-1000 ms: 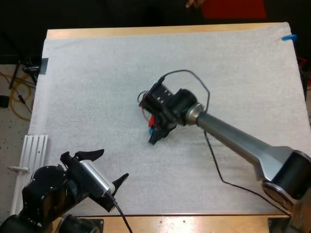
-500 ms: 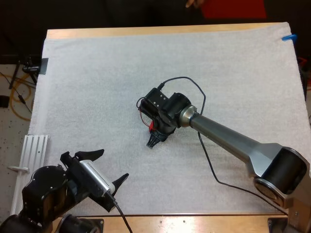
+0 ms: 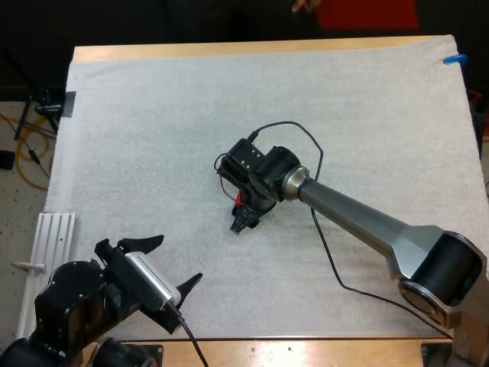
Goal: Stack red cube on blue cube
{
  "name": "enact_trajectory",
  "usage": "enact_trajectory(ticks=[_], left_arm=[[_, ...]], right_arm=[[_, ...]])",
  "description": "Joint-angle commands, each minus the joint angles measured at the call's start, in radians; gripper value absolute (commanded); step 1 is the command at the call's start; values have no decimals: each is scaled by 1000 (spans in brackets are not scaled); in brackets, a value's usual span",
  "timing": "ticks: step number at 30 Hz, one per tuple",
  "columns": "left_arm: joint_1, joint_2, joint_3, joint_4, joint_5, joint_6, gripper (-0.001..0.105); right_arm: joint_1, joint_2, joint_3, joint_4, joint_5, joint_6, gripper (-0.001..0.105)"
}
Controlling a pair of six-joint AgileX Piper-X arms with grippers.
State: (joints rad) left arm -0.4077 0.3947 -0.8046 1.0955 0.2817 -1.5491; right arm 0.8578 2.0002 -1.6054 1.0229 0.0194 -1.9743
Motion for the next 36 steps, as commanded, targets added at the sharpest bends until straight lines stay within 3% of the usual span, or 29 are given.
enact_trajectory(ticks=[1,15,32,36], left_arm=[[-4,0,-2,0,7,6,76],[-4,0,-2,0,7,6,76],[-4,0,-2,0,7,9,76],[-4,5,19,-141,5,96,76]], right_arm=[[-4,-20,-9,1,-10,1,63],[-26,-231,-9,-18,2,3,63],[-369,-378,-9,-81,-19,49,63],[-426,-412,-9,-81,-19,69,63]])
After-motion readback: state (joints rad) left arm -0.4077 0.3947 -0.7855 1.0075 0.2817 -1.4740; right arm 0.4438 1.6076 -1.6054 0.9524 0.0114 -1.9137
